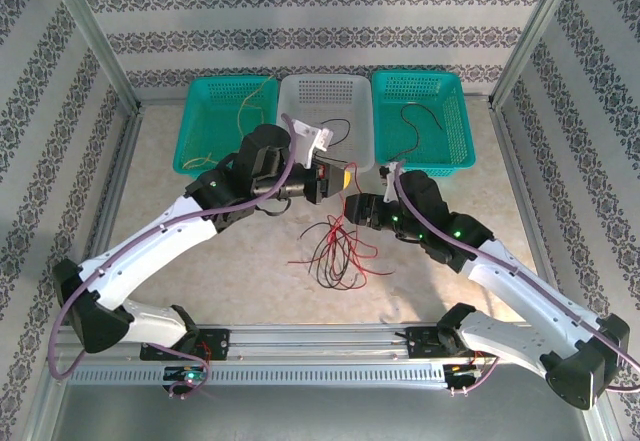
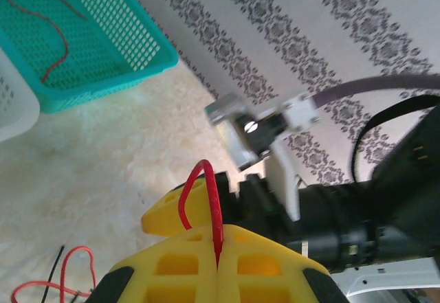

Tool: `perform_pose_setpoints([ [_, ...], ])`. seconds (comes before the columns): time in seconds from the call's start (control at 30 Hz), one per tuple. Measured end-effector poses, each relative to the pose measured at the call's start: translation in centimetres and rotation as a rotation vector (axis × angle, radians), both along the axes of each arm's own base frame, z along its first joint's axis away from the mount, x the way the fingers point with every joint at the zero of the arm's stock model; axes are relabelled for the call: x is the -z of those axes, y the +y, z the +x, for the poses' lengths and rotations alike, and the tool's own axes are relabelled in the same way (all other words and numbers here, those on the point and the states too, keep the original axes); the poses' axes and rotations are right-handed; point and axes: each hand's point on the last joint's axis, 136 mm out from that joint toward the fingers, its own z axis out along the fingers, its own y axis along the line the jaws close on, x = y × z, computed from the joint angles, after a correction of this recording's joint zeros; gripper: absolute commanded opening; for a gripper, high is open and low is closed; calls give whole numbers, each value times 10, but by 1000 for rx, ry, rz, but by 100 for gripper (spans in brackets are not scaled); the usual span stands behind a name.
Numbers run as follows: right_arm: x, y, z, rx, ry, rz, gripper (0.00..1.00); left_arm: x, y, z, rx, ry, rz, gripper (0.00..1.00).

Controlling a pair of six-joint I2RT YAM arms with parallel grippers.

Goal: Untangle the cables

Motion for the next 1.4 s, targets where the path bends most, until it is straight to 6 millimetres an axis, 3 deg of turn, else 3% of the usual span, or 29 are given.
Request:
perform_pose_setpoints([
  [0.1,15,-7,1,38,5,-14,57,-21,3,-2,-1,-32,-33,0],
  [0.37,94,-28,-12,111,158,-75,59,-60,15,-13,-9,-82,-108,0],
  [0.57,118,-37,-19,134,217,-104,63,-81,26,-12,-37,-105,-148,0],
  [0.7,97,-42,-22,125,165,-92,68,-94,34,-13,-52,-129,-169,0],
  [0.83,43,-46,-19,117,49,-71,69,-98,39,-10,-74,-138,-172,0],
  [0.97,-18,-51,-22,113,-83,-19,77,-97,42,-5,-100,-140,-167,0],
  [1.07,-48,-53,-28,97,-147,31,81,-96,43,-3,-113,-136,-168,0],
  [1.23,-79,-49,-35,69,-195,77,86,-95,46,3,-132,-128,-167,0],
  [1.4,-80,-41,-40,33,-189,81,83,-94,46,4,-140,-126,-166,0],
])
